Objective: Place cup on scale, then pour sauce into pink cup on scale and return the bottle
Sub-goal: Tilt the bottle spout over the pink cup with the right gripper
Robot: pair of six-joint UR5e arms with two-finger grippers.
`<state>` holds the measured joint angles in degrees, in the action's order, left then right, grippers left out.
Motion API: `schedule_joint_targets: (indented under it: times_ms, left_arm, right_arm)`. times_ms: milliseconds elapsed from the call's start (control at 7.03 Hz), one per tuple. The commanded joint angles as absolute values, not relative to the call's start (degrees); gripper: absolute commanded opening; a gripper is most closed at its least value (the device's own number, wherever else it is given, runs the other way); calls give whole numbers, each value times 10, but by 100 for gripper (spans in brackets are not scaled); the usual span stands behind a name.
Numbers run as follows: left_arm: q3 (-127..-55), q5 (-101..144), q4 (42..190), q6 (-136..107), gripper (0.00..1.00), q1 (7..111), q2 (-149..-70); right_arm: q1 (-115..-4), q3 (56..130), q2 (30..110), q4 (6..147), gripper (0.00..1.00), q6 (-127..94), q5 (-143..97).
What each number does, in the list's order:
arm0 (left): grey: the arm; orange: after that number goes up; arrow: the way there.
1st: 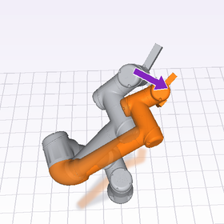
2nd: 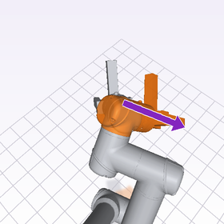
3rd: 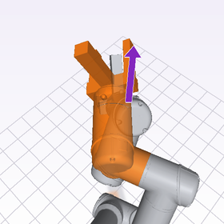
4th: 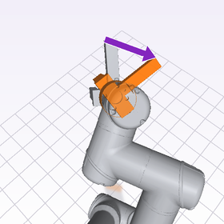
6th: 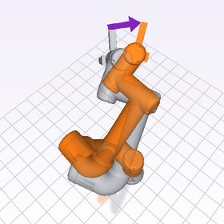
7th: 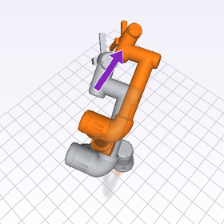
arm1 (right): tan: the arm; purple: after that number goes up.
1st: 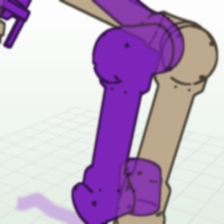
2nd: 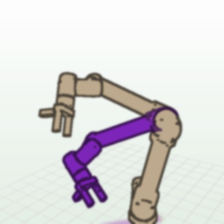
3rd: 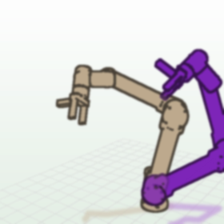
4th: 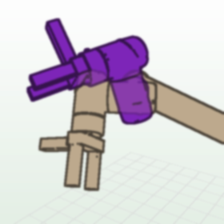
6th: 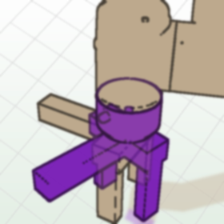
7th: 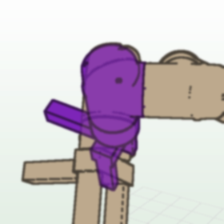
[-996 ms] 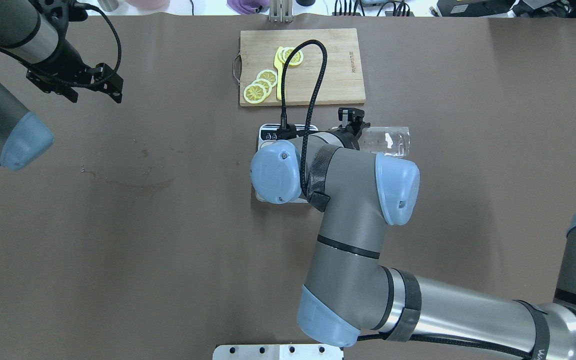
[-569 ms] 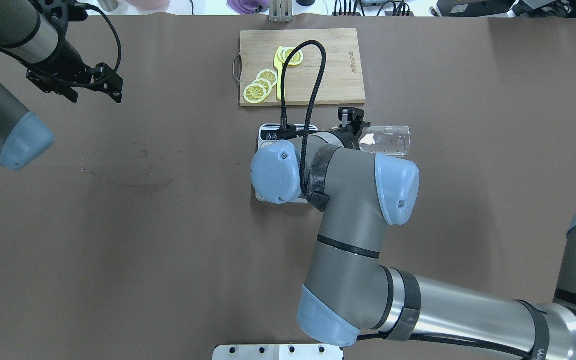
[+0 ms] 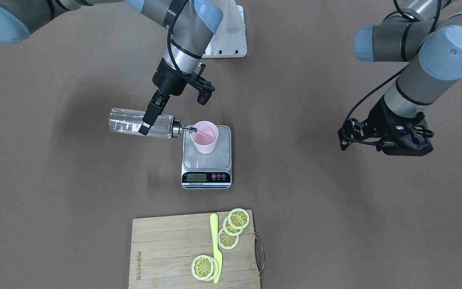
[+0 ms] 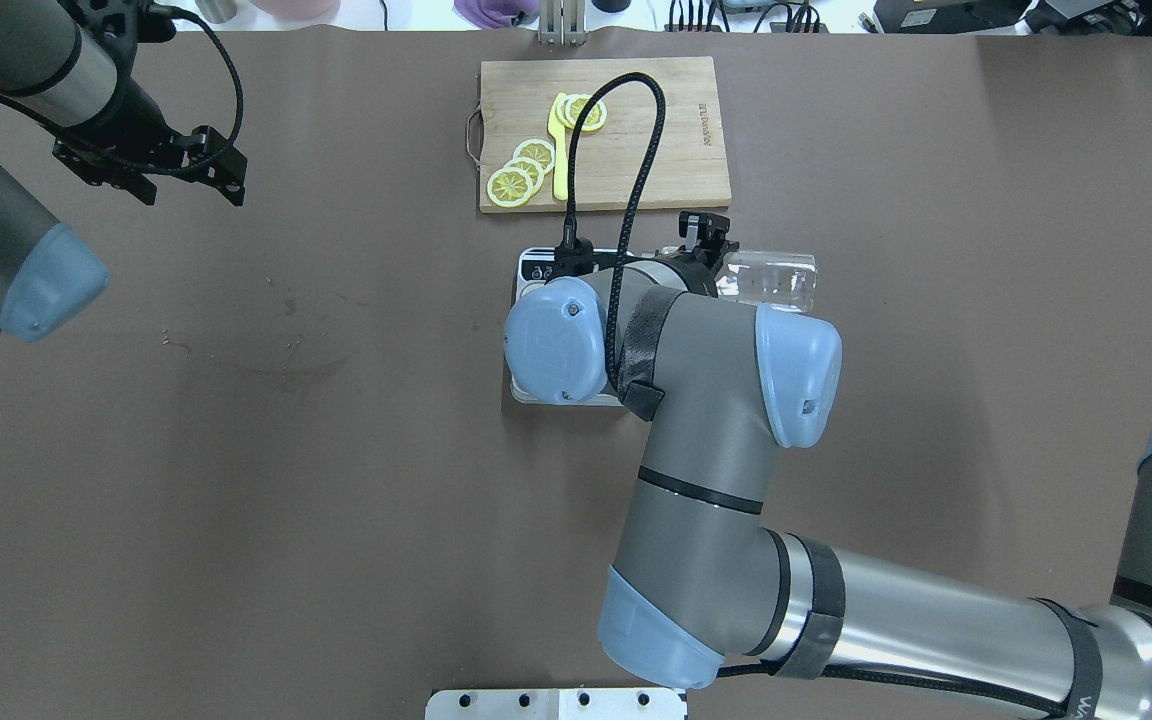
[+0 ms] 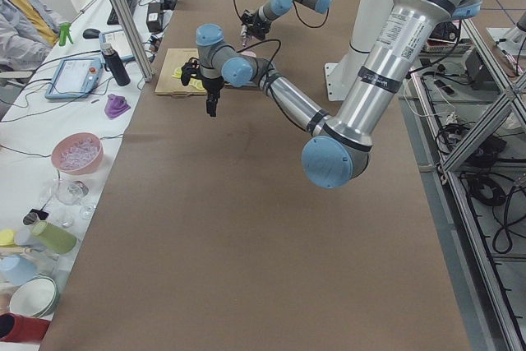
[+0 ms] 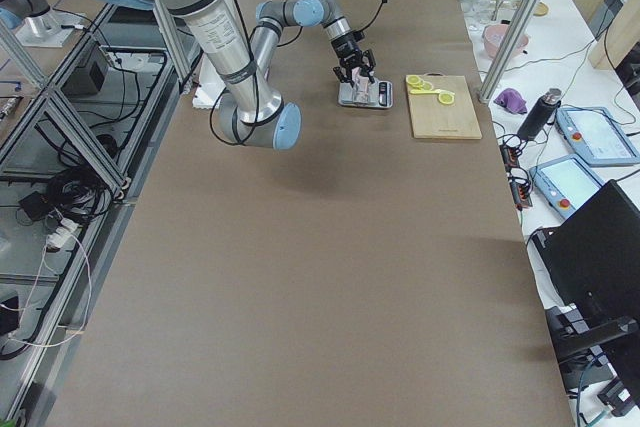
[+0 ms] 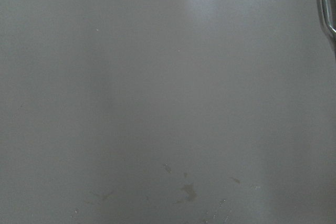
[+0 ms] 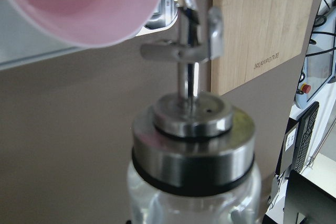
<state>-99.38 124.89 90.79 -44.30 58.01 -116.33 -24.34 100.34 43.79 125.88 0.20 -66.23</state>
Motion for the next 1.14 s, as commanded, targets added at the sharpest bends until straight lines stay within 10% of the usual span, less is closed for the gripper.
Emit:
schedule_joint_targets:
  times_ms: [0, 996]
  left_arm:
    - [-993, 1249, 908, -443, 97, 580, -1164]
    - [-993, 1249, 908, -442, 97, 580, -1164]
  right_arm:
    - [-245, 1026, 478, 1169, 0, -81, -694]
    - [-258, 1140, 675, 803, 0, -273, -751]
